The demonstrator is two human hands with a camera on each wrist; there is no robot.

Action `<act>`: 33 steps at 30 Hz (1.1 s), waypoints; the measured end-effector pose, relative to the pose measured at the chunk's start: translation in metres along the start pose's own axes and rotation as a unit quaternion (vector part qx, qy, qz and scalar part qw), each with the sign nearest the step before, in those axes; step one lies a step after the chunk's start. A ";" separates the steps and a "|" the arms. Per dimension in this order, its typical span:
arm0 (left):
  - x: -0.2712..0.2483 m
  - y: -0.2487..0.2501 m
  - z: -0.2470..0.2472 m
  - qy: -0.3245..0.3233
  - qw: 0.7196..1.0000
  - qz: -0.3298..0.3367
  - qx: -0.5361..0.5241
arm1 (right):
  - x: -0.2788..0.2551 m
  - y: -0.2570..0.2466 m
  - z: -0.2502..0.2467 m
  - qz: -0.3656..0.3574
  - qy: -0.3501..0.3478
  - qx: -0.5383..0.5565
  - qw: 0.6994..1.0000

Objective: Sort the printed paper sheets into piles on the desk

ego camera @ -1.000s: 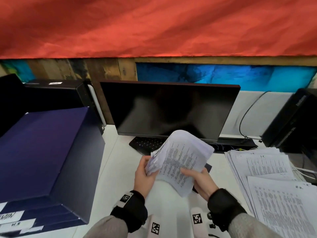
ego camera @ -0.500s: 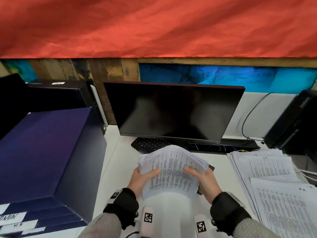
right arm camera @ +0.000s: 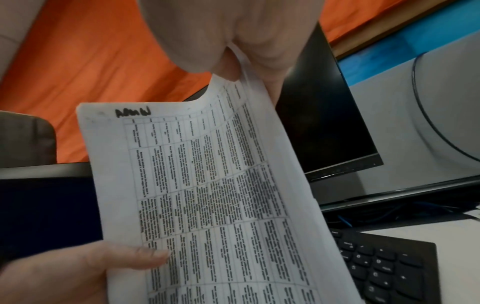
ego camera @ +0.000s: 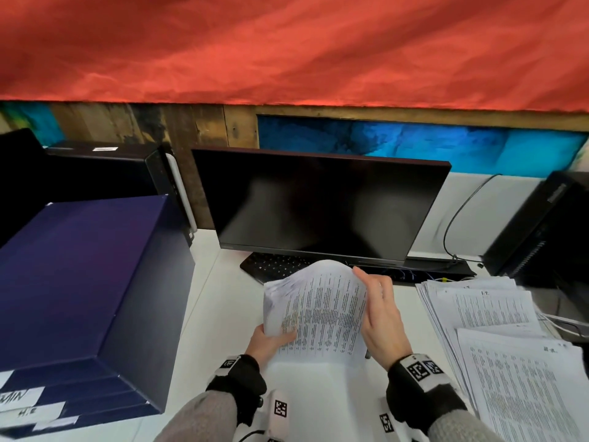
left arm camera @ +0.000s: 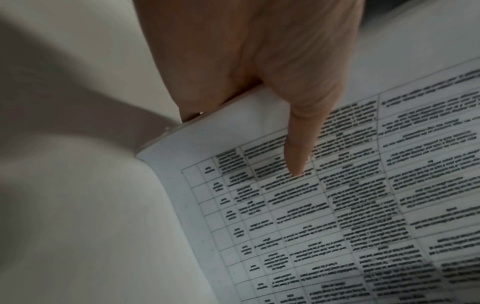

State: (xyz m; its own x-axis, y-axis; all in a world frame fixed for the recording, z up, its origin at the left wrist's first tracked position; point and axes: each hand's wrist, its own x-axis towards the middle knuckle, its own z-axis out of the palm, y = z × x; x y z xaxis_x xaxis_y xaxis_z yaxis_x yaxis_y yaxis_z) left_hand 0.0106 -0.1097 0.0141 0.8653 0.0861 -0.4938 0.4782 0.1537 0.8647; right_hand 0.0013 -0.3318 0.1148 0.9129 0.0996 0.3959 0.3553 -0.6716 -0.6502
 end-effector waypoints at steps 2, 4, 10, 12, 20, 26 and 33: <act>0.007 -0.009 -0.002 0.006 1.000 -0.002 0.004 | -0.002 -0.002 0.002 -0.003 0.026 0.028 0.999; 0.012 -0.017 -0.005 0.010 1.000 0.005 0.017 | -0.002 -0.006 0.001 0.039 0.078 0.120 0.989; -0.018 -0.011 -0.019 -0.043 0.997 0.009 0.057 | -0.013 0.009 0.012 0.252 -0.013 0.341 0.906; -0.024 -0.011 -0.033 -0.028 0.998 0.027 0.059 | -0.031 0.020 0.031 0.314 -0.092 0.359 0.874; -0.067 0.002 -0.079 -0.004 0.956 0.149 0.254 | -0.072 0.005 0.093 0.407 -0.038 0.437 0.801; -0.115 -0.018 -0.117 -0.025 0.991 0.063 0.119 | -0.073 -0.014 0.105 0.416 -0.125 0.462 0.773; -0.159 -0.064 -0.144 0.097 0.989 0.054 0.094 | -0.079 -0.027 0.122 0.409 -0.306 0.330 0.794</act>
State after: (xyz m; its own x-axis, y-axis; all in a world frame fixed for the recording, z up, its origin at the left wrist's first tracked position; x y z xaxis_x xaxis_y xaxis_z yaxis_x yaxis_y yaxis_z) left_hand -0.1797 0.0085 0.0238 0.8765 0.2813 -0.3907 0.4201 -0.0505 0.9061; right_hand -0.0560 -0.2321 0.0218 0.7470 0.3026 -0.5920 -0.5633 -0.1849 -0.8053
